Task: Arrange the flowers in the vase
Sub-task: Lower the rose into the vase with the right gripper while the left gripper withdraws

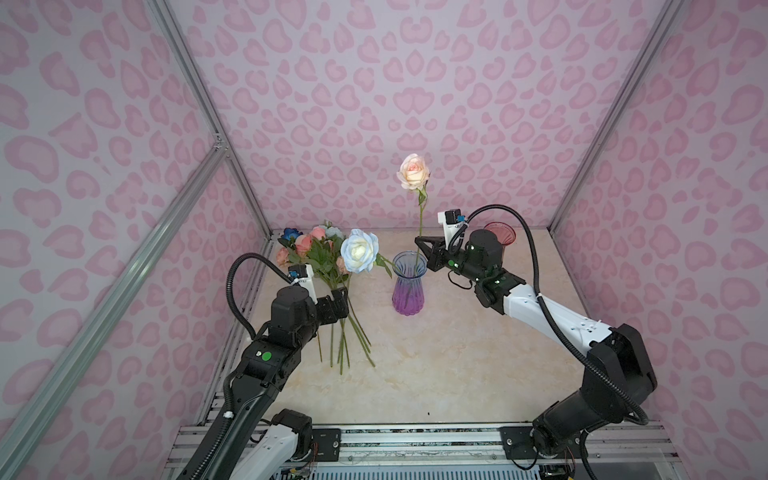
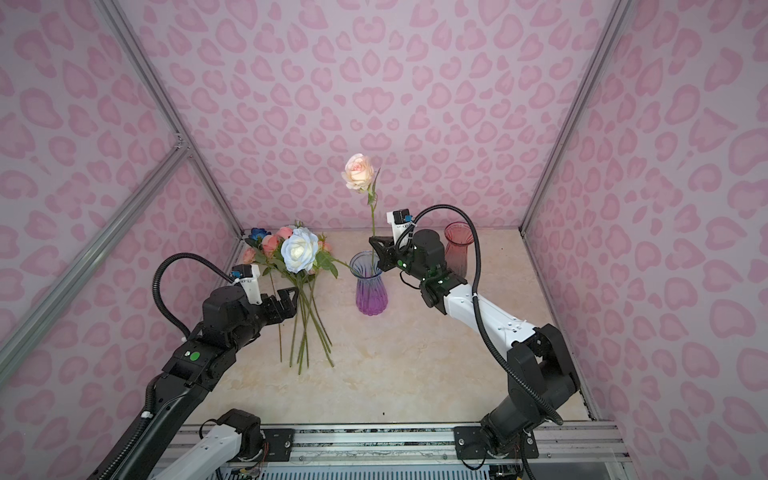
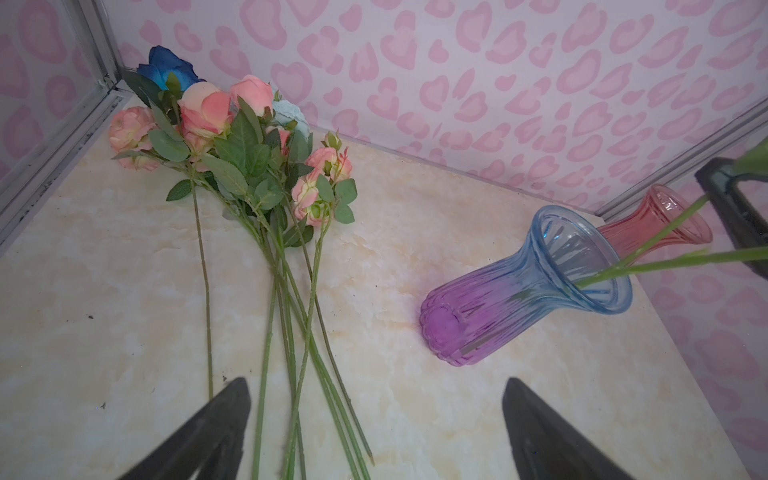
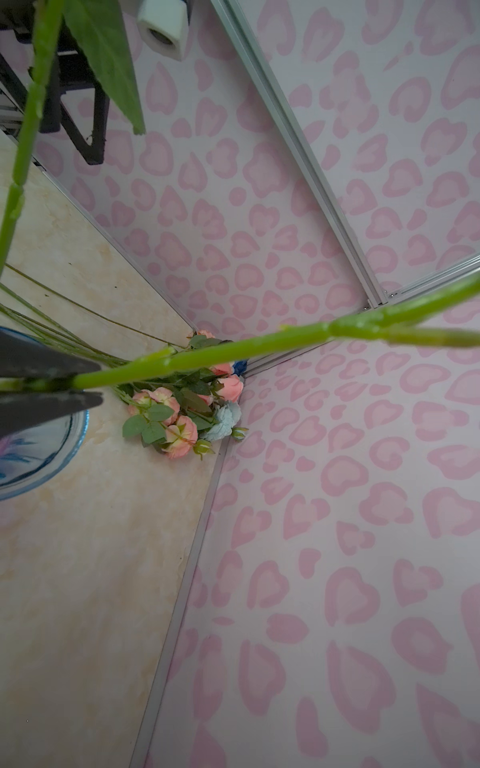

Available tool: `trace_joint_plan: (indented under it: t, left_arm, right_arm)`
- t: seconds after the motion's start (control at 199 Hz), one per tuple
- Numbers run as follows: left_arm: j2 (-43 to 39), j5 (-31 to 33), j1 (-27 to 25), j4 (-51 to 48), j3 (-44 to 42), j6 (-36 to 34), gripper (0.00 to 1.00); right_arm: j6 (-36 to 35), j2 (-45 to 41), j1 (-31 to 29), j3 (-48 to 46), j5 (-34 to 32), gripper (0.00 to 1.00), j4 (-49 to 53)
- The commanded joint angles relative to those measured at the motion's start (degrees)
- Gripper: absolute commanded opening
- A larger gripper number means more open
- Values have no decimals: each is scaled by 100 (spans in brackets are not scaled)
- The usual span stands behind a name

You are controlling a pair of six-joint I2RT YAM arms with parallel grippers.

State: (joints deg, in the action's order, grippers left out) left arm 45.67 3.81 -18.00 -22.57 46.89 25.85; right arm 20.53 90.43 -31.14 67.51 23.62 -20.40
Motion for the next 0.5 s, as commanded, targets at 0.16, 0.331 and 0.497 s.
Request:
trace_joint_plan:
  t: [0.16, 0.331, 0.497]
  left_arm:
    - [80, -140, 7, 190, 46, 114, 96]
    - [184, -174, 2, 209, 73, 131, 96]
    - [323, -181, 7, 239, 152, 157, 96]
  right_arm:
    - [137, 34, -42, -289, -9, 9, -57]
    - [-38, 71, -50, -58, -90, 24, 500]
    - [-100, -8, -56, 23, -205, 31, 677]
